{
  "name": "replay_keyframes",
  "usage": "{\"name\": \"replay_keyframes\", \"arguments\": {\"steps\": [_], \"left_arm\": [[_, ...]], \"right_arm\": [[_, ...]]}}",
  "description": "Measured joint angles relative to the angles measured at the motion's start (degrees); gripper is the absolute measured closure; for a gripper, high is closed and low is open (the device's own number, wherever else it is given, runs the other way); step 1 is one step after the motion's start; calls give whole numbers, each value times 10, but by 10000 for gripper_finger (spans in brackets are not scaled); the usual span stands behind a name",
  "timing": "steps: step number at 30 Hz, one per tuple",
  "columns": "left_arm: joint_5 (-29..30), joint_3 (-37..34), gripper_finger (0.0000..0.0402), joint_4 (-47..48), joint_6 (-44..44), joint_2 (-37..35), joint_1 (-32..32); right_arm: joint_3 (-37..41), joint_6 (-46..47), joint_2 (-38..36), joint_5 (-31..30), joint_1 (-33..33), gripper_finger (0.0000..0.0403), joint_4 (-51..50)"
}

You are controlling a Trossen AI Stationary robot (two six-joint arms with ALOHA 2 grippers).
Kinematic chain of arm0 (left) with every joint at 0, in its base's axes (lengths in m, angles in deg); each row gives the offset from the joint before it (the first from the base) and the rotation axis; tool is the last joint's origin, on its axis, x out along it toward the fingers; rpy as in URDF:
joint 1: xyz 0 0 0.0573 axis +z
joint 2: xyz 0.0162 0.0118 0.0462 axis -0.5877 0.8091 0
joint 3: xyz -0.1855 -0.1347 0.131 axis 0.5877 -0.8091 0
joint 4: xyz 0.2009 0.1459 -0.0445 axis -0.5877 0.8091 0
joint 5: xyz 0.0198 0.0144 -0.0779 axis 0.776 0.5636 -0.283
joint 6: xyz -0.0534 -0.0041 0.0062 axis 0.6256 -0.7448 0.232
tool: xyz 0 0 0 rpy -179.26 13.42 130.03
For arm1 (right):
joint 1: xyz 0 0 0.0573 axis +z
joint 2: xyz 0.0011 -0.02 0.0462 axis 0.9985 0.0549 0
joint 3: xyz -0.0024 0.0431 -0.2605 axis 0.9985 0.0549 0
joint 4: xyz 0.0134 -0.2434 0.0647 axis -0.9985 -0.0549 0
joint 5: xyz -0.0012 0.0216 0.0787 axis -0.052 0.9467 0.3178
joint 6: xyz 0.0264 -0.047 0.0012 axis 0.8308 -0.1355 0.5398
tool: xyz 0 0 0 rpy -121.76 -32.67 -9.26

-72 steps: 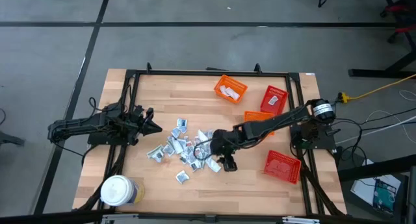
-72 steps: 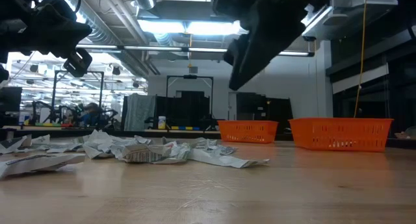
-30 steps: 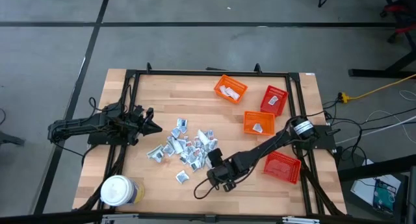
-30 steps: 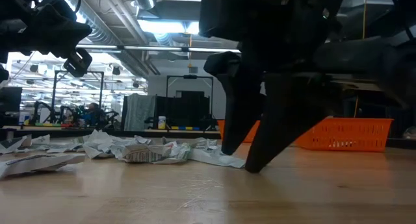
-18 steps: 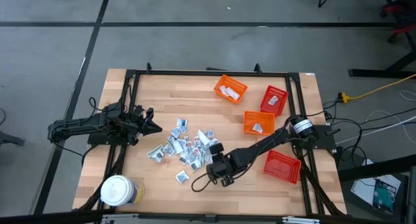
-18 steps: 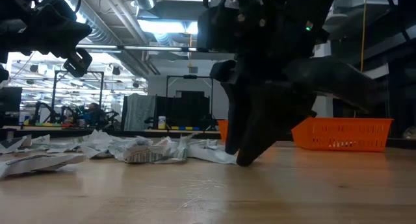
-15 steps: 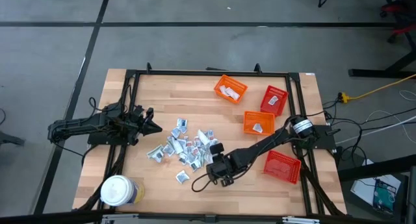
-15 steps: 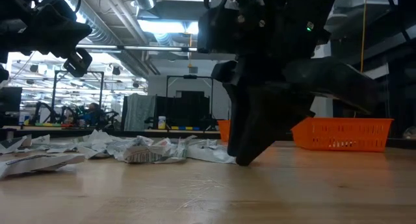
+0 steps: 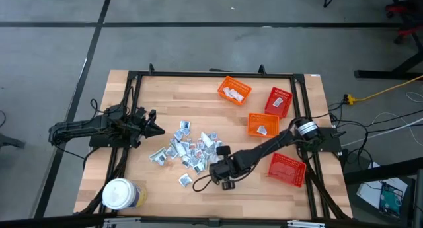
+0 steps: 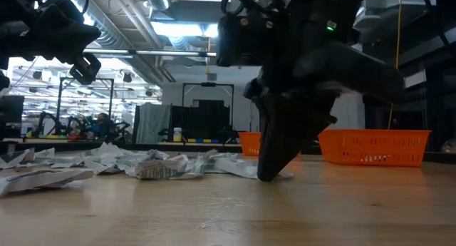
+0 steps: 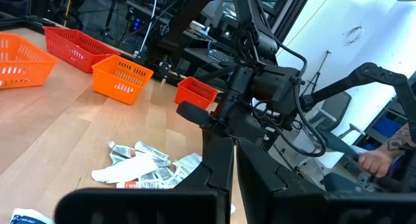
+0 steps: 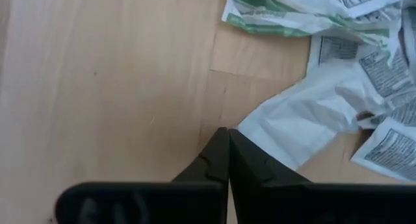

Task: Pick & Place First Aid Supplies
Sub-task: Put the green bandage pack into the top orange bin

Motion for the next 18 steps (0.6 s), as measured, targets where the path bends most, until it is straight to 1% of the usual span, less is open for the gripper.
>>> {"name": "replay_keyframes", "arguments": {"steps": [3, 9, 14, 18], "left_arm": [[0, 0, 386, 0, 0, 0, 0], [0, 0, 386, 0, 0, 0, 0], [0, 0, 386, 0, 0, 0, 0], [0, 0, 386, 0, 0, 0, 0]], "right_arm": [[-18, 28, 2, 34, -1, 400, -10], [-58, 72, 3, 145, 2, 401, -3], [-90, 101, 3, 184, 1, 401, -10], [-125, 119, 2, 205, 2, 402, -36]]}}
